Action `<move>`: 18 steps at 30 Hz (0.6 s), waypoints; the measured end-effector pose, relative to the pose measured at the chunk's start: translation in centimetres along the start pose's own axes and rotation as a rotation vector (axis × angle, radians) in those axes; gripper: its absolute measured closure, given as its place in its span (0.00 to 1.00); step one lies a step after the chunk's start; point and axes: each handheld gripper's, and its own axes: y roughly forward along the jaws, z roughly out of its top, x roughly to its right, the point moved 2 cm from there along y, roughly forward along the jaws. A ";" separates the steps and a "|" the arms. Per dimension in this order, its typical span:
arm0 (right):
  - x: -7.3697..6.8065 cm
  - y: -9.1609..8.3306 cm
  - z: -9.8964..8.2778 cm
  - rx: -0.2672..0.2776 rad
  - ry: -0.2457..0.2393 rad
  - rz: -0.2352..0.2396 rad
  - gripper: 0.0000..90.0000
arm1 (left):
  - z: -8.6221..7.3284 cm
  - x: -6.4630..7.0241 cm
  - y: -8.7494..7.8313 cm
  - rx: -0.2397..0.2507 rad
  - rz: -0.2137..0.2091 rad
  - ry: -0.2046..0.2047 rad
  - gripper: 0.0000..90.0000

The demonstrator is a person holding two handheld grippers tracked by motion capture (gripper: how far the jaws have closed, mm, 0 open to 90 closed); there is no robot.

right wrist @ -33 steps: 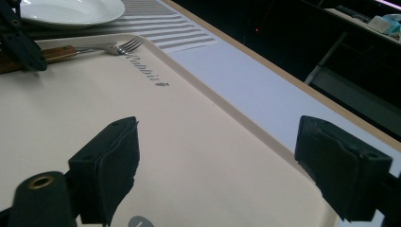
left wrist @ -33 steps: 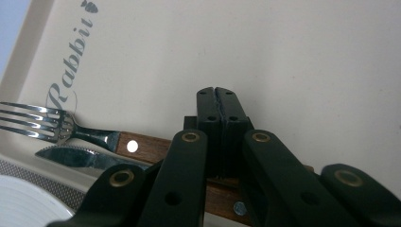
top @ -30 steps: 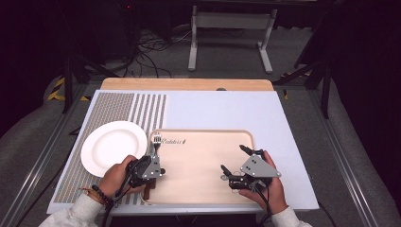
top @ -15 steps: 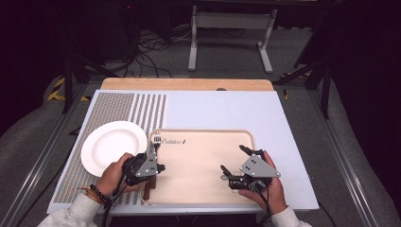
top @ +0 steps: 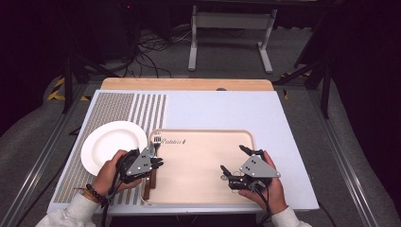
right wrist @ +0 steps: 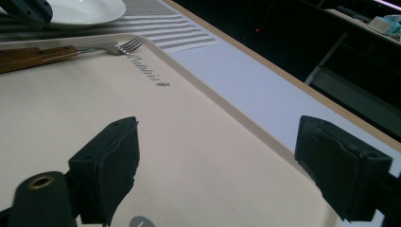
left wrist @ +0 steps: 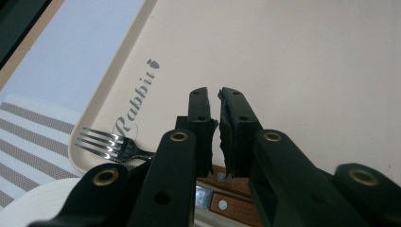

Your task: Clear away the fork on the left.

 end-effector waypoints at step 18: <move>0.0 0.0 0.0 0.000 -0.001 0.001 0.17 | 0.2 0.0 -0.7 0.060 0.034 -0.001 0.70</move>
